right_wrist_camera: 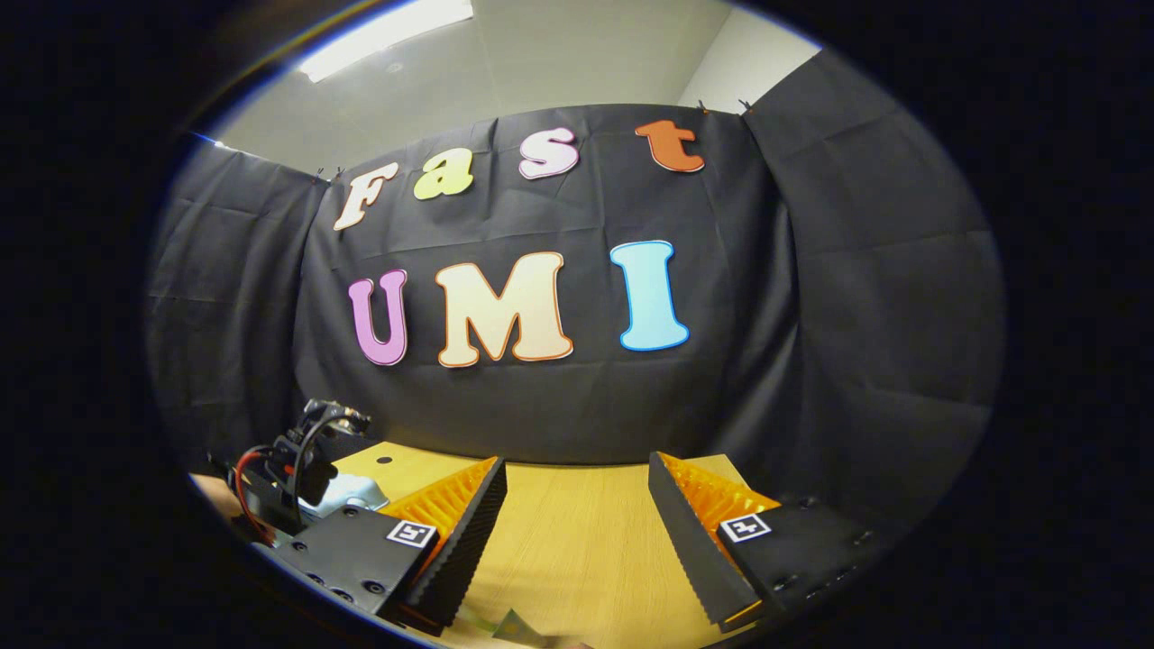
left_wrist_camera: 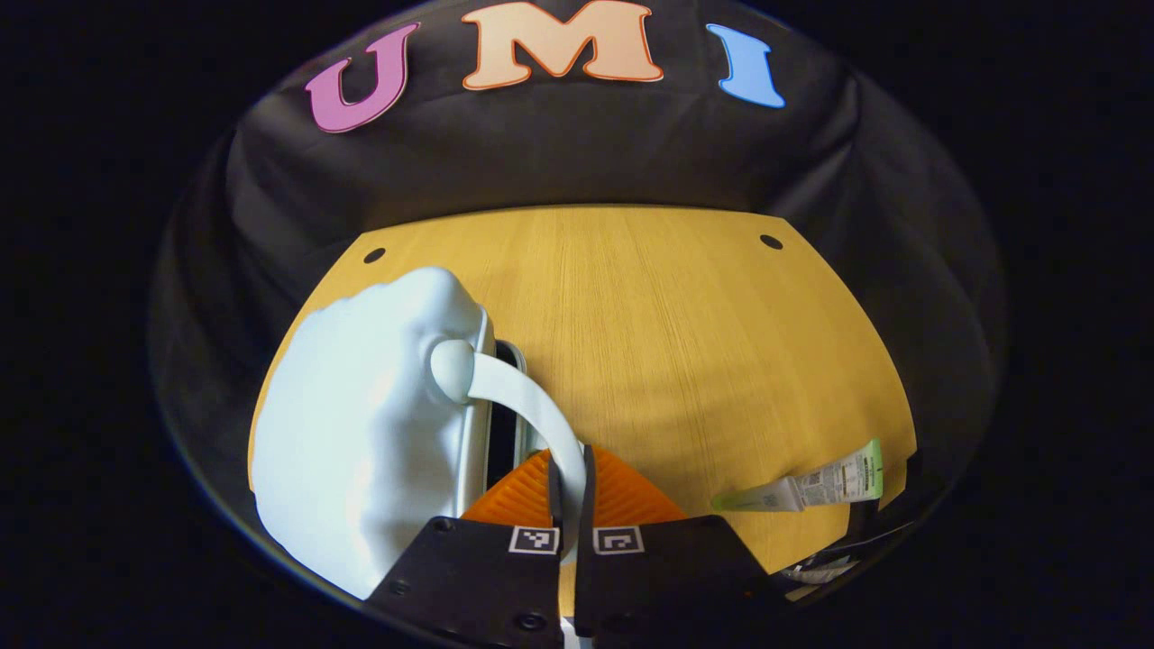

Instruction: First open the suitcase, pack the skin care products into it, and then close the suitcase.

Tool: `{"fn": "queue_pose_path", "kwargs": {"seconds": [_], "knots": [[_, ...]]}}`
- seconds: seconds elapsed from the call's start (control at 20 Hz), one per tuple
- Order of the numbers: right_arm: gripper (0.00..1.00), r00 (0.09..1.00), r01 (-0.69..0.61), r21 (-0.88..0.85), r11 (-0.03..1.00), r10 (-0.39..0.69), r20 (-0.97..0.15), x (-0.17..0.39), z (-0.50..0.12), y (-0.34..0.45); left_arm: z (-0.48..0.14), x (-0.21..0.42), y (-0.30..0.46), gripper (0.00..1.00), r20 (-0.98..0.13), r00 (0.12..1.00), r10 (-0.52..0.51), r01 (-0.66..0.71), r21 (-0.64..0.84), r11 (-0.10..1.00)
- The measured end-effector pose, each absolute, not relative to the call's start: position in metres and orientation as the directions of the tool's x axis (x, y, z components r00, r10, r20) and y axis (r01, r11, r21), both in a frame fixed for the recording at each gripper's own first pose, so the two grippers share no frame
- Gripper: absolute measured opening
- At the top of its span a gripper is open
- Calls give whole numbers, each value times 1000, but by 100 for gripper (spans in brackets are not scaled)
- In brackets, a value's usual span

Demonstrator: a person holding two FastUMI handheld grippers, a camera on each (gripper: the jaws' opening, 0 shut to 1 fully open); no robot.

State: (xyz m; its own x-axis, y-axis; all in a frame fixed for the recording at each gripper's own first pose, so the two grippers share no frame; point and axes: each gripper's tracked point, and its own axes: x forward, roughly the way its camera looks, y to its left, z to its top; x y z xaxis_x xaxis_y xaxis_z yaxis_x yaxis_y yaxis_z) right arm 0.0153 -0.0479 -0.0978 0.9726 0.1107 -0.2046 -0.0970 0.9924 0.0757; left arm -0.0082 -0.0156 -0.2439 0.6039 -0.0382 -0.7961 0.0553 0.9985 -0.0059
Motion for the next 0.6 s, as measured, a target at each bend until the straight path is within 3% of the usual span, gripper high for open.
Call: {"fn": "queue_pose_path", "kwargs": {"seconds": [0.6], "knots": [[98, 983, -62, 77, 995, 74, -168, 9, -79, 15, -137, -2, 49, 0, -665, 733, -143, 40, -168, 985]]}}
